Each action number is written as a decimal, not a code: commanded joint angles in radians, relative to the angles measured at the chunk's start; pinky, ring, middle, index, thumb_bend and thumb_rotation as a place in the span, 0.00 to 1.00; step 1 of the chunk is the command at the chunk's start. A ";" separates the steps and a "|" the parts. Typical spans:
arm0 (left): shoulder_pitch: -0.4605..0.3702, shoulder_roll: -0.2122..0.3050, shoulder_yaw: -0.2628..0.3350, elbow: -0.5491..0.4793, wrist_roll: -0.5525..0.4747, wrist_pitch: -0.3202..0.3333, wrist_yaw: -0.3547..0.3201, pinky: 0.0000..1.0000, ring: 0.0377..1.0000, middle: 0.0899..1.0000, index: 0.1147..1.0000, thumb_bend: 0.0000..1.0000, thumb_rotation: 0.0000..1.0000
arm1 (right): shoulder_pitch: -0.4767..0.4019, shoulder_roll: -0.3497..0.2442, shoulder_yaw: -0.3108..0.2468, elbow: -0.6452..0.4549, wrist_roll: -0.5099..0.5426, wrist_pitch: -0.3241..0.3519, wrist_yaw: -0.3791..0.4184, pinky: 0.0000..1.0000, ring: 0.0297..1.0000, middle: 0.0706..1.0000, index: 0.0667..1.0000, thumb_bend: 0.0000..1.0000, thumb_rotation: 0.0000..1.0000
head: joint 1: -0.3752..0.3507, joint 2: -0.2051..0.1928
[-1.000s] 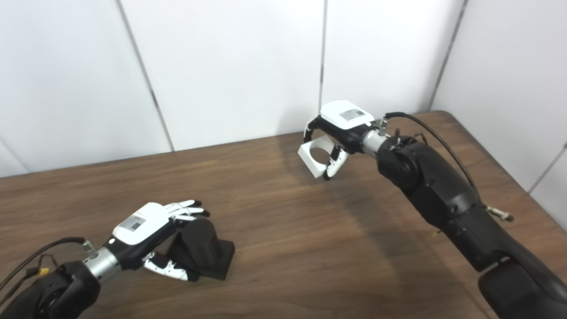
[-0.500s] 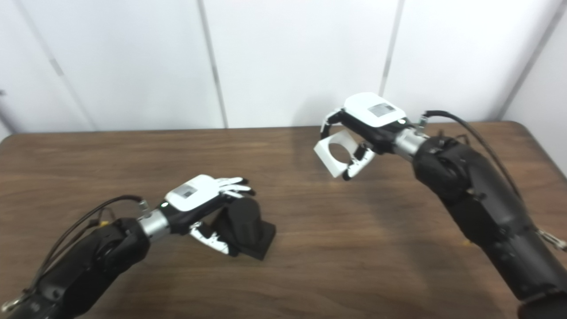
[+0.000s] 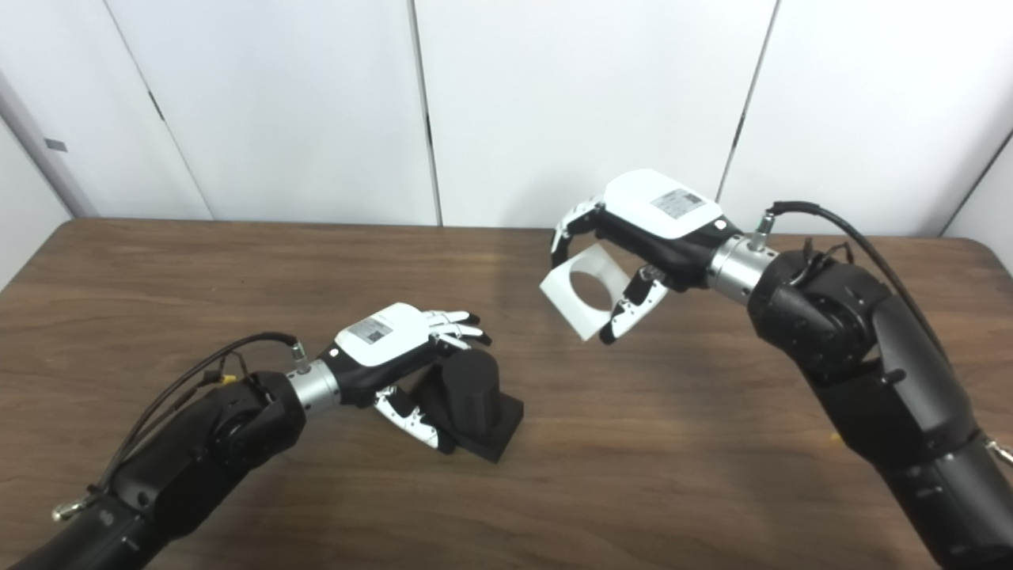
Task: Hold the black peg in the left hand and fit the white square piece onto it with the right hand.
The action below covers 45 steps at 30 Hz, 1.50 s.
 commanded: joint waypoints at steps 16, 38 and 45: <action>0.021 -0.016 -0.050 0.037 0.090 0.030 -0.066 0.88 0.95 0.87 0.42 0.52 0.07 | -0.066 0.103 0.015 -0.080 0.017 0.011 0.065 0.63 0.76 0.71 0.44 0.52 0.14 | -0.003 0.002; 0.025 -0.021 -0.047 0.025 0.084 0.041 -0.072 0.89 0.95 0.87 0.42 0.52 0.08 | -0.045 0.136 0.068 -0.069 0.041 -0.018 0.093 0.66 0.77 0.73 0.44 0.52 0.13 | -0.003 0.011; 0.026 -0.023 -0.047 0.021 0.091 0.045 -0.068 0.88 0.94 0.86 0.42 0.52 0.07 | -0.036 0.145 0.081 -0.052 0.037 -0.035 0.085 0.67 0.77 0.72 0.44 0.52 0.13 | 0.001 0.013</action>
